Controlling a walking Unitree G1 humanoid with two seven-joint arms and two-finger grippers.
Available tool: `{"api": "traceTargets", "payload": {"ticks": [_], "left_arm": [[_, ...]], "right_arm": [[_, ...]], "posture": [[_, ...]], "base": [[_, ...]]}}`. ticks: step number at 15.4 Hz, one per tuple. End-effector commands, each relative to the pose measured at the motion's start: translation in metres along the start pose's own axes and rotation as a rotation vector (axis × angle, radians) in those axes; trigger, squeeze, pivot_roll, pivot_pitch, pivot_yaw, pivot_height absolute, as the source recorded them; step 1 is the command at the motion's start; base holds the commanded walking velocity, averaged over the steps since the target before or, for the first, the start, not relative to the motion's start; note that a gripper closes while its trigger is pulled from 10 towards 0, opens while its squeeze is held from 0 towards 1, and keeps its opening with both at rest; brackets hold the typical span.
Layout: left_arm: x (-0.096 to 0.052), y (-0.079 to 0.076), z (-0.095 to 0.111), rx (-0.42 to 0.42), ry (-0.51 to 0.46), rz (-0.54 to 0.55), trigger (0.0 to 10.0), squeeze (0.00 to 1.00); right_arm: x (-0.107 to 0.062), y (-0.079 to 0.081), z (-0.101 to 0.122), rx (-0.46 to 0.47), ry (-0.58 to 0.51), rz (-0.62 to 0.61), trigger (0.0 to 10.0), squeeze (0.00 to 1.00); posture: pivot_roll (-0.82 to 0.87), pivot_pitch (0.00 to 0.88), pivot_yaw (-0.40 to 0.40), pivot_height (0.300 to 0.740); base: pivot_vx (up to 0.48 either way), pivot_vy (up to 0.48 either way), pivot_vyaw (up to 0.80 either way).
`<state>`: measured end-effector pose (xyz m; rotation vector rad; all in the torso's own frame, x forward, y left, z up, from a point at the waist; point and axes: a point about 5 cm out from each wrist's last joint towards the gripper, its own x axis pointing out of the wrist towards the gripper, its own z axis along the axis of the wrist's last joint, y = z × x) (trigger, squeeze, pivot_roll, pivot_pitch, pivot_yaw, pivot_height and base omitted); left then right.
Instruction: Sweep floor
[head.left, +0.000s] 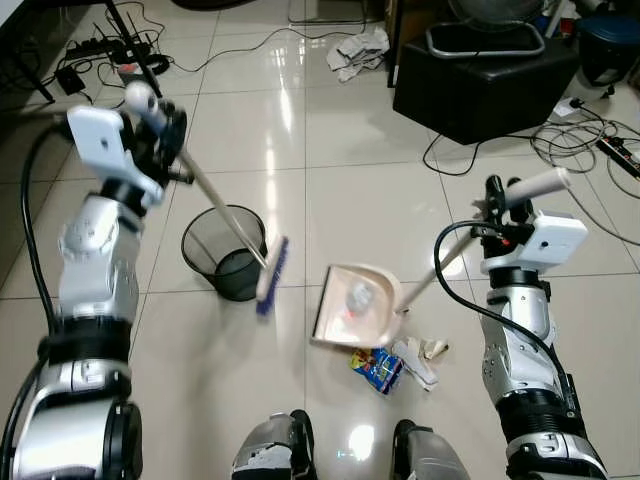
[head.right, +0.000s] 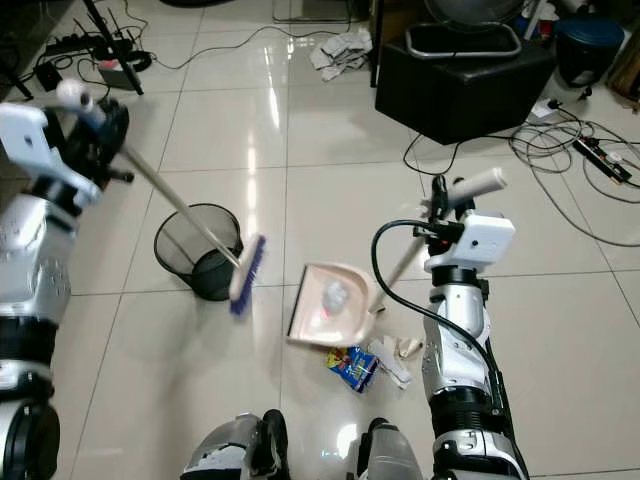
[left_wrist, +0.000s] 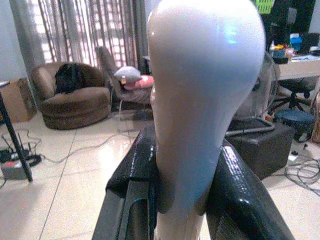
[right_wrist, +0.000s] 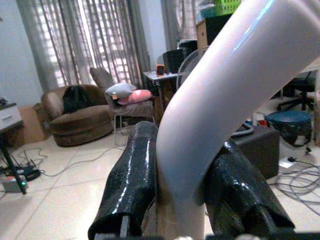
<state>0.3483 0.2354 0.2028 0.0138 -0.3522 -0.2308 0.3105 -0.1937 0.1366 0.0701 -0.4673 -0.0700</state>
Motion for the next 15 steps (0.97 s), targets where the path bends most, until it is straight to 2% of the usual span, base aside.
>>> {"api": "traceTargets", "payload": {"ticks": [1, 2, 3, 4, 7, 9, 10, 11, 13, 15], "left_arm": [[-0.006, -0.001, -0.006, 0.010, 0.006, -0.006, 10.0, 0.00], [-0.010, -0.003, -0.011, 0.014, 0.021, -0.009, 10.0, 0.00], [-0.024, -0.010, -0.029, 0.015, 0.071, -0.005, 10.0, 0.00], [-0.026, -0.011, -0.032, 0.012, 0.080, 0.001, 10.0, 0.00], [-0.048, -0.016, -0.053, 0.021, 0.143, 0.052, 10.0, 0.00], [-0.069, -0.033, -0.077, 0.047, 0.271, 0.083, 10.0, 0.00], [-0.071, -0.036, -0.080, 0.050, 0.288, 0.084, 10.0, 0.00], [-0.073, -0.046, -0.084, 0.036, 0.303, 0.081, 10.0, 0.00], [-0.075, -0.050, -0.088, 0.032, 0.311, 0.096, 10.0, 0.00], [-0.075, -0.053, -0.089, 0.044, 0.316, 0.101, 10.0, 0.00]], "right_arm": [[0.000, -0.003, 0.008, 0.019, -0.040, -0.013, 10.0, 0.00], [0.000, -0.003, 0.010, 0.023, -0.047, -0.018, 10.0, 0.00], [0.003, -0.006, 0.022, 0.030, -0.084, -0.028, 10.0, 0.00], [0.003, -0.008, 0.025, 0.029, -0.091, -0.032, 10.0, 0.00], [0.010, -0.017, 0.055, 0.076, -0.161, -0.089, 10.0, 0.00], [0.025, -0.028, 0.084, 0.140, -0.194, -0.130, 10.0, 0.00], [0.028, -0.028, 0.088, 0.139, -0.195, -0.126, 10.0, 0.00], [0.037, -0.027, 0.100, 0.135, -0.189, -0.105, 10.0, 0.00], [0.044, -0.025, 0.110, 0.136, -0.197, -0.089, 10.0, 0.00], [0.048, -0.023, 0.117, 0.144, -0.194, -0.080, 10.0, 0.00]], "posture": [[-0.01, 0.137, 0.113, 0.740], [-0.01, 0.134, 0.113, 0.740], [-0.01, 0.128, 0.108, 0.740], [-0.01, 0.126, 0.105, 0.740], [-0.01, 0.117, 0.097, 0.740], [-0.02, 0.108, 0.106, 0.740], [-0.02, 0.102, 0.113, 0.740], [-0.03, 0.099, 0.131, 0.740], [-0.03, 0.099, 0.133, 0.740], [-0.03, 0.101, 0.124, 0.740]], "base": [[0.000, 0.000, 0.00], [0.000, 0.000, 0.00], [0.000, 0.000, 0.00], [0.000, 0.000, 0.00], [0.000, 0.000, 0.00], [0.000, 0.000, 0.00], [0.000, 0.000, 0.00], [0.000, 0.000, 0.00], [0.000, 0.000, 0.00], [0.000, 0.000, 0.72]]}}
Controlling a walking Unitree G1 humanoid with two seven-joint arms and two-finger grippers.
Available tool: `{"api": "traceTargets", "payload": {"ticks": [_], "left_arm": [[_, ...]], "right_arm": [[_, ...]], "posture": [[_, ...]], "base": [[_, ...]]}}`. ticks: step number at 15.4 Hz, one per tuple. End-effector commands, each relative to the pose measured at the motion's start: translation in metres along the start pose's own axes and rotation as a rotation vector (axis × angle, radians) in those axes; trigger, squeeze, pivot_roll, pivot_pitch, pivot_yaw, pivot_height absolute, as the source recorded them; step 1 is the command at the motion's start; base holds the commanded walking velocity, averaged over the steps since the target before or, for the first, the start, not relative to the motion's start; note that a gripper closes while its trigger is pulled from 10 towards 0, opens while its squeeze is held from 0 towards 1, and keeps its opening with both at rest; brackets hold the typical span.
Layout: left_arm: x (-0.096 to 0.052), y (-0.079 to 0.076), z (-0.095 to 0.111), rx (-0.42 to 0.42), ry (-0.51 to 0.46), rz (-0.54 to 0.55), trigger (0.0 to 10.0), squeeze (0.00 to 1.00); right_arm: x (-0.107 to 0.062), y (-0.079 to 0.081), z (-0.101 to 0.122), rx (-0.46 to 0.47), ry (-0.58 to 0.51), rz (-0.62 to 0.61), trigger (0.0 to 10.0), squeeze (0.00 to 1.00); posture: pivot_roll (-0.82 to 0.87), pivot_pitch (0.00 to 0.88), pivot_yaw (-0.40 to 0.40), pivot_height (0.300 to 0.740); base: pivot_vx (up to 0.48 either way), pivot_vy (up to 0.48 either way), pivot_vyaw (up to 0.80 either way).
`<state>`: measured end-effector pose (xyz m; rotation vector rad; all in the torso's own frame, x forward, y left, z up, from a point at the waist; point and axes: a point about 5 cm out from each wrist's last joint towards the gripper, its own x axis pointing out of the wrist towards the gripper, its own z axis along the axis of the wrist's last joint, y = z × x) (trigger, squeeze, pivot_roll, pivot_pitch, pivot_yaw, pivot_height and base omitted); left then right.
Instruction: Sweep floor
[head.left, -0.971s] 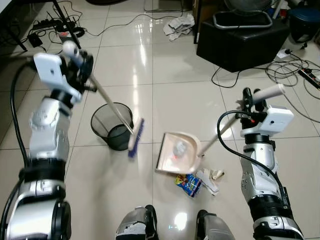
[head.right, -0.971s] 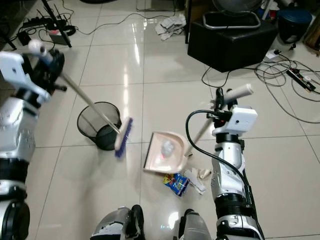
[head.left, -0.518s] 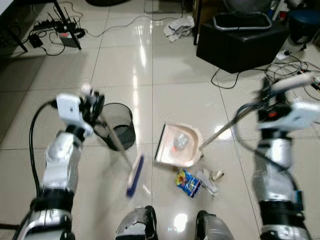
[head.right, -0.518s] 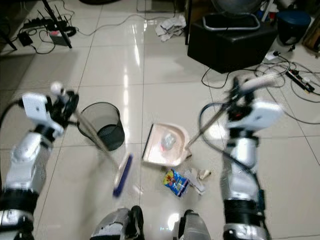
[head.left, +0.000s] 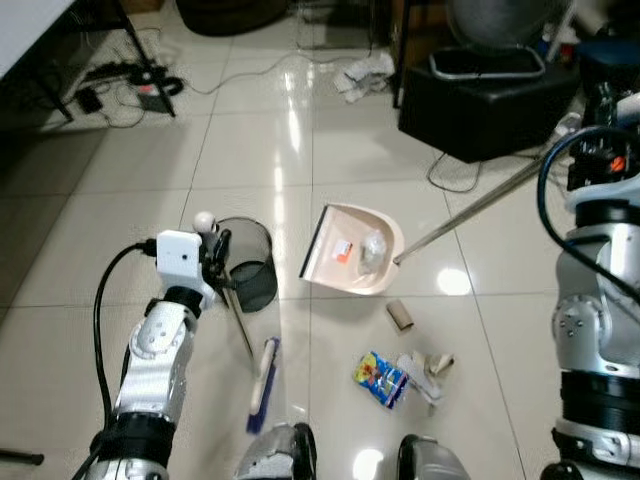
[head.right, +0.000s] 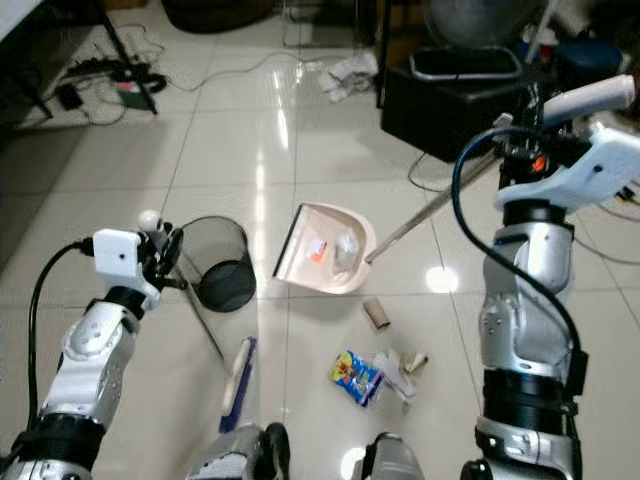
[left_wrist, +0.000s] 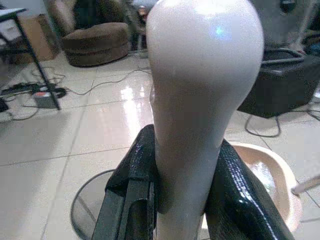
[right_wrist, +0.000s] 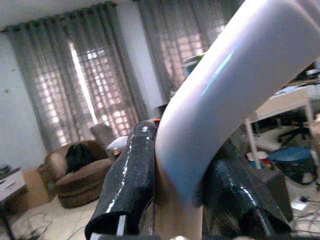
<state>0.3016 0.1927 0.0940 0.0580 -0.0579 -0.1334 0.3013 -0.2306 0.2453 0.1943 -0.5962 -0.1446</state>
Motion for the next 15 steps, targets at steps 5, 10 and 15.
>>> {"api": "traceTargets", "payload": {"ticks": [5, 10, 15], "left_arm": [[-0.011, -0.012, -0.004, 0.016, 0.014, 0.013, 10.0, 0.00], [-0.024, -0.020, -0.010, 0.047, 0.030, 0.038, 10.0, 0.00], [-0.013, -0.027, 0.003, 0.044, -0.010, 0.009, 10.0, 0.00]], "right_arm": [[0.008, 0.009, 0.019, 0.061, -0.046, 0.034, 10.0, 0.00], [0.026, 0.013, 0.025, 0.100, -0.056, 0.039, 10.0, 0.00], [0.043, 0.008, 0.032, 0.127, -0.102, -0.005, 10.0, 0.00]], "posture": [[-0.01, 0.094, 0.096, 0.740], [-0.02, 0.058, 0.051, 0.740], [0.00, 0.054, 0.023, 0.740]], "base": [[0.000, 0.000, 0.80], [0.000, 0.000, 0.80], [0.000, 0.000, 0.16]]}}
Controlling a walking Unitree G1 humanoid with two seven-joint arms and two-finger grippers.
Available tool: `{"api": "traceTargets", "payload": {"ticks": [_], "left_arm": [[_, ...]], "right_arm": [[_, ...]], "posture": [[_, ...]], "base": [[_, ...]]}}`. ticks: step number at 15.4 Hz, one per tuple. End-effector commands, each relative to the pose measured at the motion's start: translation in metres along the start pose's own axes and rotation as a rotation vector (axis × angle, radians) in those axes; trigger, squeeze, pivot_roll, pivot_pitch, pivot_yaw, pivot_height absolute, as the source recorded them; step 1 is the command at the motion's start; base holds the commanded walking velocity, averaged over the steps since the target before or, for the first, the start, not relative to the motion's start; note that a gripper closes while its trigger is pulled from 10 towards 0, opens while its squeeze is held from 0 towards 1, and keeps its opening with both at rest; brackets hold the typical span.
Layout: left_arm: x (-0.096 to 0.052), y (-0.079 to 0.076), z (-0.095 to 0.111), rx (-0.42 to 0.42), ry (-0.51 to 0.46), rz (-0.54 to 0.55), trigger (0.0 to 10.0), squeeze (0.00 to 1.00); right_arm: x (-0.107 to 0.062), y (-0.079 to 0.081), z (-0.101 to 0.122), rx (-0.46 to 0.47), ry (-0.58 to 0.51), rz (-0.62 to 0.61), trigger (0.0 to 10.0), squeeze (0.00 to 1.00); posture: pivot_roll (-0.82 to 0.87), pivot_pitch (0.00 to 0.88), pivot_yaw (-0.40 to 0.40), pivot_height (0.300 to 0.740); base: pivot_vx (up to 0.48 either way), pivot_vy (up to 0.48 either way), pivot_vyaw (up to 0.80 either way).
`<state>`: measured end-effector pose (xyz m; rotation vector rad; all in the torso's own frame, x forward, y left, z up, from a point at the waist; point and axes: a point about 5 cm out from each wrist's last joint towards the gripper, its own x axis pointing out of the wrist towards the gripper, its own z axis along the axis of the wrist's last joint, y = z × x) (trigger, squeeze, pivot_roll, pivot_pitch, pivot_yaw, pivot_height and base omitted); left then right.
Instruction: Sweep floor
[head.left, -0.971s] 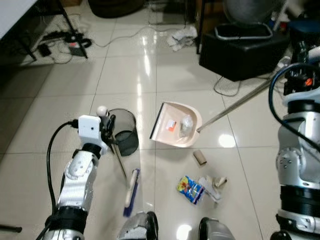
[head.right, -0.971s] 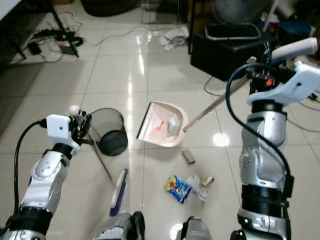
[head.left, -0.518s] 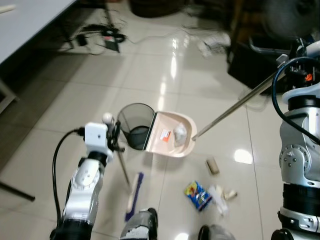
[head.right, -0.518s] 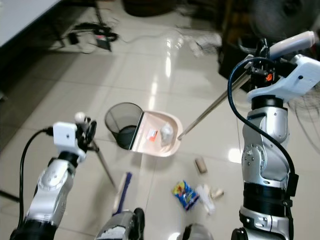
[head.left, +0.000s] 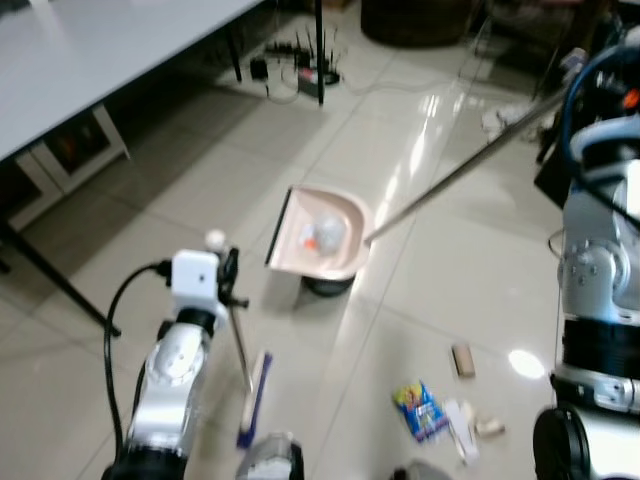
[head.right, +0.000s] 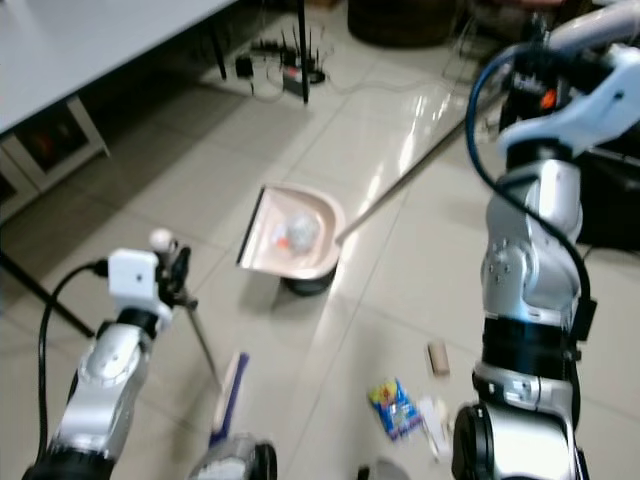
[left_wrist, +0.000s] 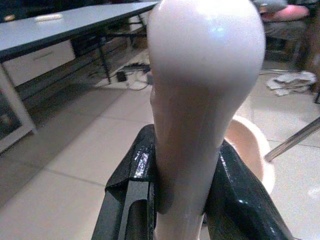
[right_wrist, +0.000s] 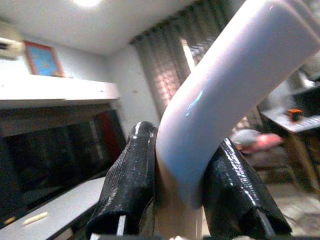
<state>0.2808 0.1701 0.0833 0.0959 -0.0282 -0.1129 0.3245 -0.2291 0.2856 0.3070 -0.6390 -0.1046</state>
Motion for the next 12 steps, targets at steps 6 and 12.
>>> {"api": "traceTargets", "payload": {"ticks": [6, 12], "left_arm": [[0.017, 0.001, 0.024, -0.035, -0.047, 0.041, 10.0, 0.00], [0.016, -0.002, 0.021, -0.041, -0.032, 0.029, 10.0, 0.00]], "right_arm": [[0.007, -0.001, 0.008, 0.020, -0.062, -0.012, 10.0, 0.00], [0.009, 0.001, 0.003, 0.048, -0.054, -0.021, 10.0, 0.00]], "posture": [[0.01, 0.028, 0.011, 0.740], [0.00, 0.003, 0.017, 0.740]], "base": [[0.213, 0.000, 0.00], [0.279, 0.000, 0.00]]}}
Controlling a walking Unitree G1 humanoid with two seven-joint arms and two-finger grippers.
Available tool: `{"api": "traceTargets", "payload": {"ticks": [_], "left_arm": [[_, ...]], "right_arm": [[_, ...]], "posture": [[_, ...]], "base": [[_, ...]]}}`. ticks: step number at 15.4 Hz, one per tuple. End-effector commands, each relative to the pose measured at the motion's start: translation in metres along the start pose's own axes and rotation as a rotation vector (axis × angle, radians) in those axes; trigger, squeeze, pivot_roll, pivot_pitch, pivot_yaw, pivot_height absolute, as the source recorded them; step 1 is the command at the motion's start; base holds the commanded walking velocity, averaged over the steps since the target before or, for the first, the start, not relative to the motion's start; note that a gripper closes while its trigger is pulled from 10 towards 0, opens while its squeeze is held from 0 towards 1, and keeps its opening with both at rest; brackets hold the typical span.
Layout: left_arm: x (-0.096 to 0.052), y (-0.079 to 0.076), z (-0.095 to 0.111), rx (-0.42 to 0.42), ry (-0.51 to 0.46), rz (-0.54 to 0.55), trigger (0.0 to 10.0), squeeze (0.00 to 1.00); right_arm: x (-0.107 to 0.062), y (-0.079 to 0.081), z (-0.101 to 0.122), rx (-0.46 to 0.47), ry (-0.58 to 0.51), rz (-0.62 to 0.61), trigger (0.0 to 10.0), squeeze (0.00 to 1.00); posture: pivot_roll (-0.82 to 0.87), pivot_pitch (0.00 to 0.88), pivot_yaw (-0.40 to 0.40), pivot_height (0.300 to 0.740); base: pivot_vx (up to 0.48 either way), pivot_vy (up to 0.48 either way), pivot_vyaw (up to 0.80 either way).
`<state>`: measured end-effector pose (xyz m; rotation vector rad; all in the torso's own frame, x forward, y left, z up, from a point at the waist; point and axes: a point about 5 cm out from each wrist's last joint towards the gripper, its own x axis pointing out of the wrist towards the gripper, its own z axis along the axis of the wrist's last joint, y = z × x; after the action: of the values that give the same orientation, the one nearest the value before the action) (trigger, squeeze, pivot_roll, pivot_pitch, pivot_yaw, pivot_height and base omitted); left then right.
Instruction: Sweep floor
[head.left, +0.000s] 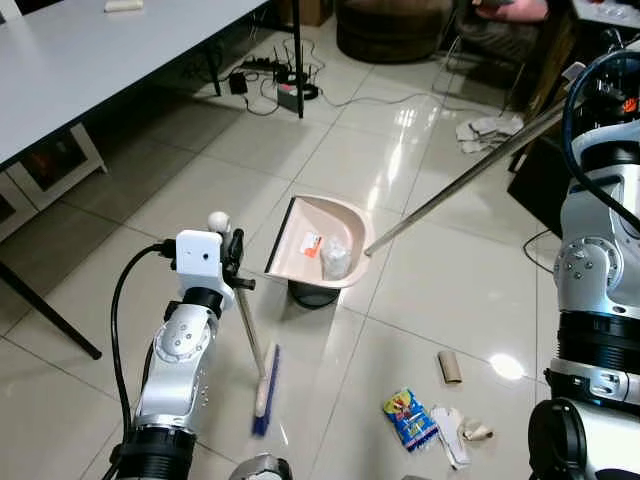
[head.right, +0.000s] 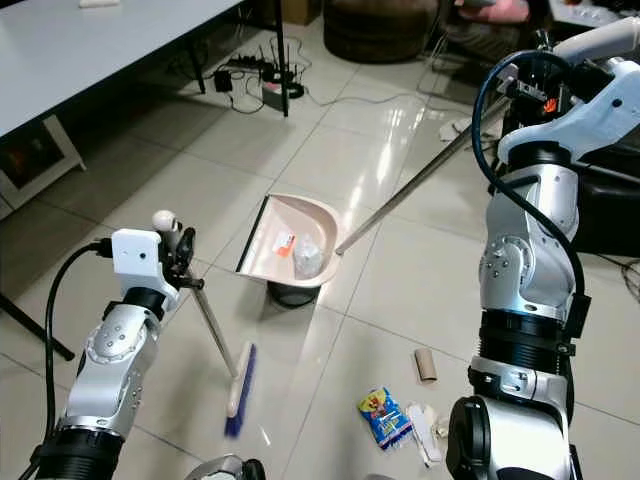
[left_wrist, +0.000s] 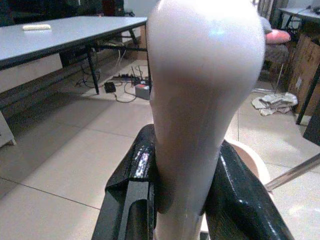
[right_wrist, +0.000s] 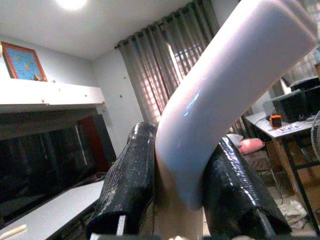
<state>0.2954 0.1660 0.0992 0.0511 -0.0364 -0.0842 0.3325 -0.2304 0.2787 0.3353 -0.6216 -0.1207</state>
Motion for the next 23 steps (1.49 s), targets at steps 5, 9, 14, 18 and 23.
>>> {"api": "traceTargets", "payload": {"ticks": [5, 9, 14, 18, 23], "left_arm": [[0.000, -0.001, 0.003, -0.018, -0.015, 0.027, 10.0, 0.00], [0.000, 0.002, 0.004, -0.014, -0.022, 0.037, 10.0, 0.00], [-0.001, -0.001, 0.007, -0.010, -0.030, 0.016, 10.0, 0.00], [0.002, -0.004, 0.007, -0.002, -0.033, -0.003, 10.0, 0.00], [0.001, -0.003, 0.006, 0.012, -0.027, -0.017, 10.0, 0.00]], "right_arm": [[0.008, 0.010, 0.011, 0.058, -0.068, 0.021, 10.0, 0.00], [0.009, 0.012, 0.006, 0.040, -0.048, 0.034, 10.0, 0.00], [0.005, 0.009, 0.005, 0.029, -0.044, 0.029, 10.0, 0.00], [-0.001, 0.006, -0.001, 0.016, -0.020, 0.023, 10.0, 0.00], [-0.011, 0.002, -0.009, 0.011, 0.011, 0.013, 10.0, 0.00]], "posture": [[-0.01, 0.000, 0.005, 0.740], [0.00, 0.000, -0.007, 0.740], [0.00, 0.000, 0.016, 0.740], [0.00, 0.000, 0.021, 0.740], [0.00, 0.004, 0.027, 0.740]], "base": [[0.284, 0.000, 0.00], [0.288, 0.000, 0.00], [0.357, 0.000, 0.00], [0.380, 0.000, 0.00], [0.415, 0.000, 0.00]]}}
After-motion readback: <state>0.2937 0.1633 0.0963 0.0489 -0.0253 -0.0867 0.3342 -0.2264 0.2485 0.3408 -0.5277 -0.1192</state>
